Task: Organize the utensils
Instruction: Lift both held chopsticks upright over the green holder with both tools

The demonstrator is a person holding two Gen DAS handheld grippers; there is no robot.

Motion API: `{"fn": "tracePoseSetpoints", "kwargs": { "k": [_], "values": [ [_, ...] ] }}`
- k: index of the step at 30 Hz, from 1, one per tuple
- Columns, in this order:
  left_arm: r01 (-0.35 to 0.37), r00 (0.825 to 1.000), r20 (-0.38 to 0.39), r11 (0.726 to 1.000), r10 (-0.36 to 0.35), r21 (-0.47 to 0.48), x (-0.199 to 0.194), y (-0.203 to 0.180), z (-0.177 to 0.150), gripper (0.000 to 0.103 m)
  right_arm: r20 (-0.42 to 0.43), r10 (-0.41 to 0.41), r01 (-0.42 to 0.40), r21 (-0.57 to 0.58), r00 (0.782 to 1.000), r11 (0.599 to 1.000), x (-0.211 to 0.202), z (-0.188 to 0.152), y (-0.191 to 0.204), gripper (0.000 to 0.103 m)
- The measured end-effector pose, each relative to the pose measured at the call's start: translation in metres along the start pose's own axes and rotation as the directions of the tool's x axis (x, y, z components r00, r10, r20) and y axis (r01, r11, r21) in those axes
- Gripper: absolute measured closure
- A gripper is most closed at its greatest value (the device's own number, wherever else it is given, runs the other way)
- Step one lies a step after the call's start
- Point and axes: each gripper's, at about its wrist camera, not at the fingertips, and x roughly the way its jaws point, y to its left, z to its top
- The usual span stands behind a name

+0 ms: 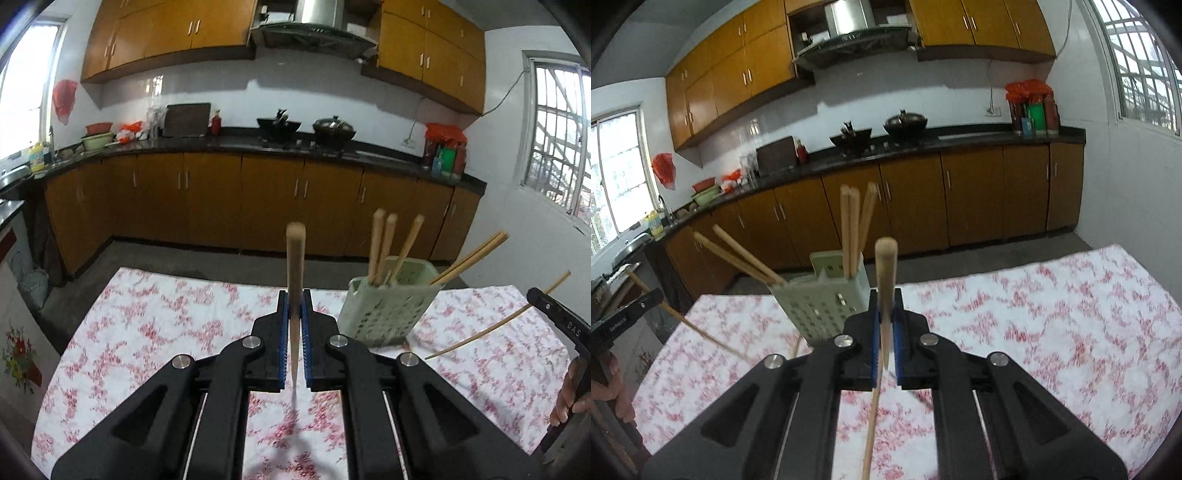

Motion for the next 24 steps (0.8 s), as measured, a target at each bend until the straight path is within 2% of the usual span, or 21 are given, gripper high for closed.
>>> {"fn": "tracePoseSetpoints", "kwargs": {
  "k": [7, 13, 19, 24],
  "values": [
    [0.085, 0.993, 0.078, 0.996, -0.086, 0.014, -0.022, -0.023, 0.03, 0.096, 0.094, 0.091, -0.091, -0.001, 0.991, 0.996, -0.033, 0.039, 0.013, 0.095],
    [0.137, 0.967, 0.212, 0.99, -0.139, 0.024, -0.036, -0.06, 0.068, 0.096, 0.163, 0.122, -0.114, -0.053, 0.979, 0.992, -0.041, 0.076, 0.036, 0.095],
    [0.121, 0.94, 0.319, 0.993, -0.12, 0.015, -0.019, -0.089, 0.093, 0.096, 0.131, 0.108, -0.099, -0.076, 0.985, 0.992, -0.006, 0.09, 0.047, 0.095],
    [0.079, 0.945, 0.318, 0.997, -0.074, -0.003, 0.02, -0.098, 0.087, 0.096, 0.072, 0.09, -0.086, -0.058, 0.993, 0.995, 0.027, 0.084, 0.04, 0.095]
  ]
}}
